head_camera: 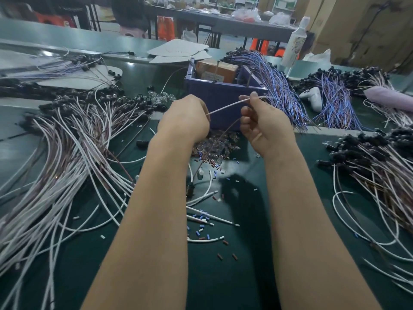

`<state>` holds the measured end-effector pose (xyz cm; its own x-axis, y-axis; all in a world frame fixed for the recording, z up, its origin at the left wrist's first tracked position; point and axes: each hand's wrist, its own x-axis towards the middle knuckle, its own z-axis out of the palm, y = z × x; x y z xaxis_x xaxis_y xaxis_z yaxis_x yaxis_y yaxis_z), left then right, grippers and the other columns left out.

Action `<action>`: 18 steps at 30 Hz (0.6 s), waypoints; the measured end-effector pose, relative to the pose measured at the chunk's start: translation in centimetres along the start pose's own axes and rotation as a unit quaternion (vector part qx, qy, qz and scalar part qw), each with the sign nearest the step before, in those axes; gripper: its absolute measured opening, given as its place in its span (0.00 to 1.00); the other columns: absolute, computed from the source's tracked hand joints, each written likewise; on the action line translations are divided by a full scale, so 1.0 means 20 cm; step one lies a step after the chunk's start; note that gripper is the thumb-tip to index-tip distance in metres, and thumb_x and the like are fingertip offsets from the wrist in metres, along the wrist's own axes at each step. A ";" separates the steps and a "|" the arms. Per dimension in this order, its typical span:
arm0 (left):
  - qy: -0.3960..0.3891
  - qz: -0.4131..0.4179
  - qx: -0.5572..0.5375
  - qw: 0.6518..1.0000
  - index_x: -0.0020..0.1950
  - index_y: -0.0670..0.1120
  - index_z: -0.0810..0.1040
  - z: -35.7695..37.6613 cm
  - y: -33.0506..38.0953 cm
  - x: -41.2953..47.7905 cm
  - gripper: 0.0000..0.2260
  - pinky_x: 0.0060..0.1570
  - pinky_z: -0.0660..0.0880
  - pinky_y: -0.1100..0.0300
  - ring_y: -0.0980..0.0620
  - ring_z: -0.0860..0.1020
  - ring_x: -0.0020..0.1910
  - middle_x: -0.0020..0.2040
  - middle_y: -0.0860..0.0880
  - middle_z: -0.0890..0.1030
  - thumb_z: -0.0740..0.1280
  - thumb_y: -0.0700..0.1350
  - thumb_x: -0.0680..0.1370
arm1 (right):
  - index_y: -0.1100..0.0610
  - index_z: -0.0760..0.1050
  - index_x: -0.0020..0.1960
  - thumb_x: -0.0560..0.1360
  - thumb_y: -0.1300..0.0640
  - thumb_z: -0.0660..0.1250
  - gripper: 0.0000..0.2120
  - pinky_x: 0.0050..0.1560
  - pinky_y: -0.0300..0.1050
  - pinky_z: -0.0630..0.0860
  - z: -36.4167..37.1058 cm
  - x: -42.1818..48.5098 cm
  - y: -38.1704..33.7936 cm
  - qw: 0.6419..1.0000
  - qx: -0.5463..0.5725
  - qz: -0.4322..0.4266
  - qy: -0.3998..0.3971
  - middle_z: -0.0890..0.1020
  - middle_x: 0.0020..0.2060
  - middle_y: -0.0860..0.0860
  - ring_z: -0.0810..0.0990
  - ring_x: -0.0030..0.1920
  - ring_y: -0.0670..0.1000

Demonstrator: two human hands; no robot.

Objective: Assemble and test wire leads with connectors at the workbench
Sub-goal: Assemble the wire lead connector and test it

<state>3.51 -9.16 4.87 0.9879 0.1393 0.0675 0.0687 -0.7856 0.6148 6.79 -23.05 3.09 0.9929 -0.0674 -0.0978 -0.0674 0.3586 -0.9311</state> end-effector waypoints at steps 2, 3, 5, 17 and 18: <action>-0.014 0.011 0.012 1.000 0.46 0.51 0.78 -0.01 0.00 -0.01 0.11 0.49 0.74 0.55 0.44 0.76 0.48 0.49 0.45 0.80 0.60 0.36 0.77 | 0.59 0.77 0.40 0.80 0.59 0.61 0.12 0.22 0.32 0.63 0.00 -0.01 0.00 0.999 -0.002 -0.035 0.004 0.72 0.24 0.48 0.66 0.21 0.42; -0.016 0.024 0.009 1.000 0.48 0.50 0.79 -0.01 0.00 -0.01 0.10 0.49 0.73 0.56 0.44 0.77 0.49 0.51 0.44 0.81 0.61 0.39 0.78 | 0.58 0.76 0.39 0.80 0.60 0.60 0.12 0.22 0.33 0.62 0.00 -0.01 0.00 0.997 -0.035 -0.068 0.009 0.71 0.24 0.48 0.66 0.21 0.42; -0.003 0.069 -0.030 0.997 0.57 0.47 0.80 -0.02 0.02 -0.01 0.10 0.52 0.71 0.59 0.46 0.78 0.54 0.55 0.45 0.81 0.60 0.44 0.80 | 0.56 0.75 0.38 0.81 0.60 0.59 0.13 0.26 0.36 0.64 0.00 -0.02 -0.02 0.970 -0.188 -0.154 0.017 0.71 0.26 0.48 0.67 0.24 0.43; 0.162 0.140 -0.276 0.937 0.54 0.46 0.73 -0.01 0.04 0.01 0.04 0.51 0.76 0.58 0.55 0.79 0.42 0.43 0.49 0.81 0.63 0.43 0.80 | 0.53 0.76 0.44 0.77 0.57 0.64 0.04 0.26 0.28 0.65 0.14 -0.11 -0.03 0.791 -0.542 -0.238 -0.155 0.74 0.30 0.43 0.69 0.27 0.41; 0.183 0.134 -0.271 0.936 0.52 0.46 0.73 -0.02 0.04 0.01 0.03 0.48 0.75 0.61 0.58 0.78 0.39 0.40 0.51 0.80 0.62 0.43 0.80 | 0.53 0.77 0.45 0.77 0.57 0.65 0.03 0.29 0.26 0.67 0.13 -0.11 -0.02 0.800 -0.531 -0.227 -0.160 0.76 0.32 0.44 0.72 0.29 0.41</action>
<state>3.75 -9.48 5.62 0.8392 0.2552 0.4802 -0.3535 -0.4149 0.8384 4.99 -20.63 4.66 0.9014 0.3372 0.2715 0.4311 -0.6409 -0.6352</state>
